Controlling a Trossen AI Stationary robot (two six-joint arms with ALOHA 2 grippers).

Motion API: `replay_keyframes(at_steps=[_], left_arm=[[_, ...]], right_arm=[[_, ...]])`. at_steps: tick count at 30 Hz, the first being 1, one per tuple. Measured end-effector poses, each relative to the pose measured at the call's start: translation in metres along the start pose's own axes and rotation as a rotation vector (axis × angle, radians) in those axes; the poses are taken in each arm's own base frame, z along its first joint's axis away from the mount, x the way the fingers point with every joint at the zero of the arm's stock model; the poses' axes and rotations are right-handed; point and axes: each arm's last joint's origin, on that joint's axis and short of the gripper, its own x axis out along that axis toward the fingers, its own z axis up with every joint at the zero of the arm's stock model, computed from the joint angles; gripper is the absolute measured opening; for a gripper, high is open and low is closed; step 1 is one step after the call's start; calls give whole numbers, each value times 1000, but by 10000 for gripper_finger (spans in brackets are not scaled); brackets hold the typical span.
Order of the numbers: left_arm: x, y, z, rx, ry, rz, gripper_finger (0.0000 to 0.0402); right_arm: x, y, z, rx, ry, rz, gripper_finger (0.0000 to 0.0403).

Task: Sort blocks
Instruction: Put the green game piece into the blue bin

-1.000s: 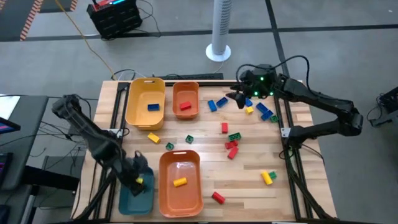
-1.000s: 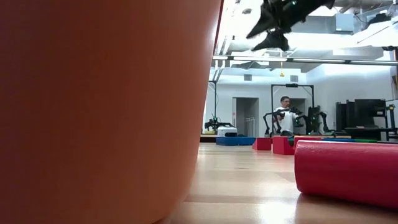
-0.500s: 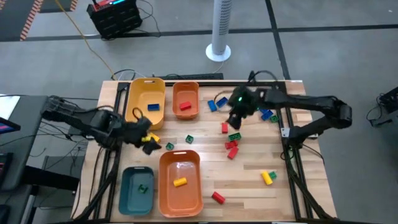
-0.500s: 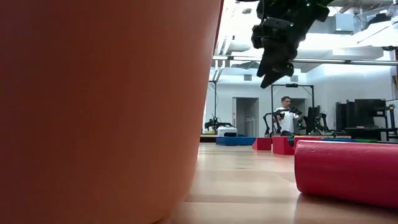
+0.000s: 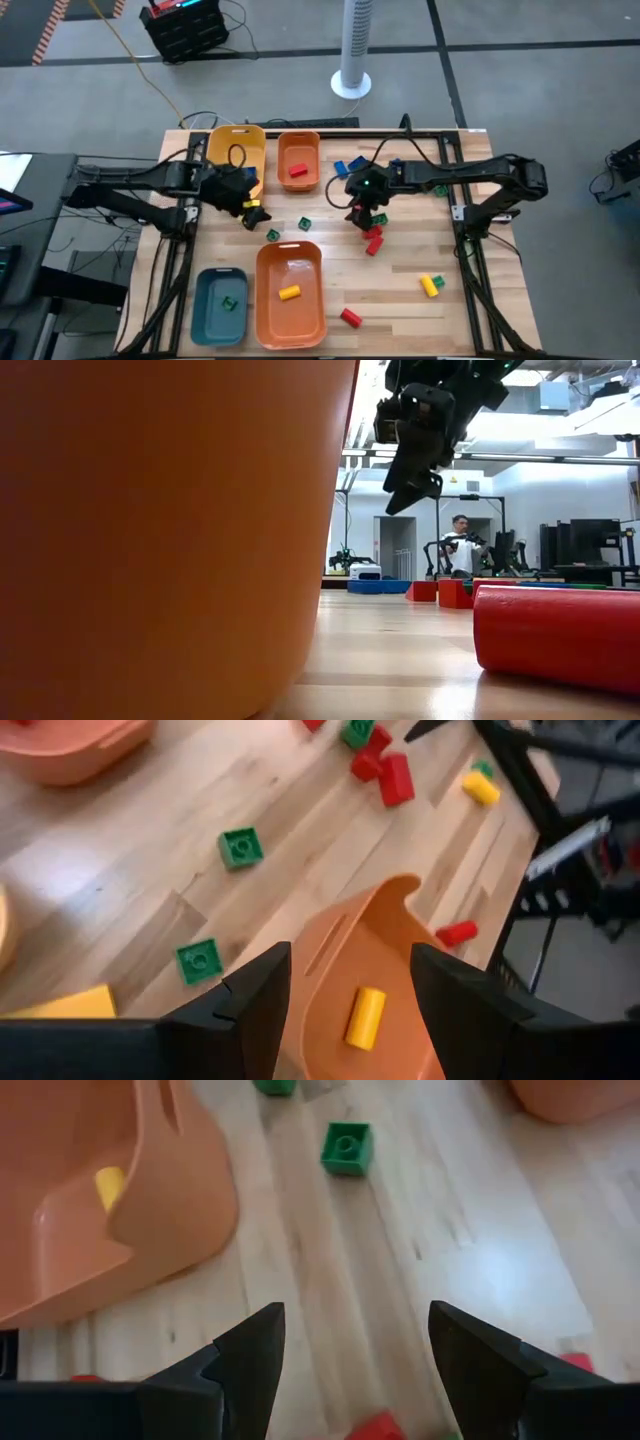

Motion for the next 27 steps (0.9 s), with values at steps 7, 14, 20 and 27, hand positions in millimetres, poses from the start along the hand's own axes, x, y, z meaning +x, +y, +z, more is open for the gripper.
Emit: replay_keyframes(at_steps=[7,14,20,27], left_arm=[[22,-1,16,232,23,-56,201],[33,-20,39,770,59,-40,201],[44,-37,69,1075,176,134,201],[96,-33,91,1346,454,136,198]], right_arm=[[-13,9,4,-19,-42,21,260],[-35,17,7,0,-107,35,260],[-49,19,4,50,-120,23,260],[-52,28,0,87,-122,-6,260]])
